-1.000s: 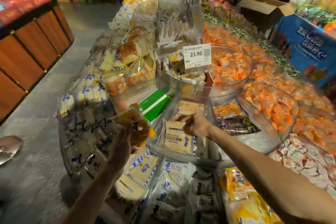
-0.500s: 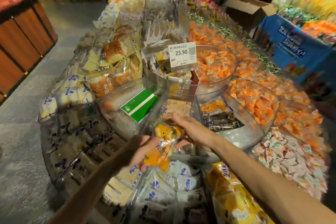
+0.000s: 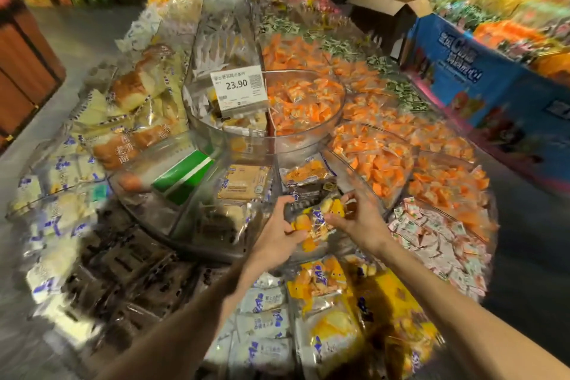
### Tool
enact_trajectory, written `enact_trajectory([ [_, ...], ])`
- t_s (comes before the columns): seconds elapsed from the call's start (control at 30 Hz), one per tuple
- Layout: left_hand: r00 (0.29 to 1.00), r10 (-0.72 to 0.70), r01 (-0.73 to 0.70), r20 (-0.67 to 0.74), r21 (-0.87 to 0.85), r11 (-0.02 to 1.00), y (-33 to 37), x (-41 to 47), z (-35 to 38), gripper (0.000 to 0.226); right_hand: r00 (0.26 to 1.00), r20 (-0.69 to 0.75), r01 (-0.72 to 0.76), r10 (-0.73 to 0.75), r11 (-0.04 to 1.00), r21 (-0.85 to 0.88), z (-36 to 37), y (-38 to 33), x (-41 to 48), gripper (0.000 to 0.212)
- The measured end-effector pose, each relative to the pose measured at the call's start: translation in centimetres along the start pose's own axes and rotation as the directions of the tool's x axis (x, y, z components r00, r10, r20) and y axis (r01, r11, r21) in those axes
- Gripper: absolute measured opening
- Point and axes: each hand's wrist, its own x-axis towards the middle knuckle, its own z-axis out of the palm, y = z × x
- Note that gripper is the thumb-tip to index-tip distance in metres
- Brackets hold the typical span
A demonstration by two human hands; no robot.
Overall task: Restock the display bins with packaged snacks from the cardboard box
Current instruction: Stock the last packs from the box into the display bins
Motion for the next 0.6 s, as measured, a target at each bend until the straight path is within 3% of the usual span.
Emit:
enact_trajectory([
  [0.13,0.981,0.107,-0.075,-0.161,0.195,0.978,-0.4,2.3,2.3,0.031,0.998,-0.006,0.065,-0.069,0.964,-0.259,0.2,0.8,1.4,0.053],
  [0.2,0.970,0.168,-0.115,-0.174,0.279,0.953,-0.7,2.6,2.1,0.030,0.997,0.021,0.083,-0.081,0.948,-0.306,0.8,1.4,1.9,0.056],
  [0.33,0.960,0.235,-0.105,-0.155,0.579,0.809,-0.9,2.6,2.0,0.043,0.993,0.077,0.108,-0.085,0.920,-0.377,2.1,2.2,2.0,0.054],
  [0.5,0.985,0.126,0.039,-0.115,0.871,0.490,-1.2,2.6,2.7,0.044,0.992,0.087,0.125,-0.095,0.865,-0.487,2.6,2.1,2.0,0.058],
  [0.53,0.990,0.088,0.053,-0.105,0.887,0.459,-1.3,2.7,2.4,0.044,0.991,0.092,0.129,-0.096,0.871,-0.474,2.5,2.1,2.0,0.060],
  [0.6,0.995,0.029,0.060,-0.090,0.842,0.536,-0.8,2.6,2.1,0.043,0.990,0.118,0.126,-0.083,0.892,-0.433,1.9,2.0,1.9,0.061],
])
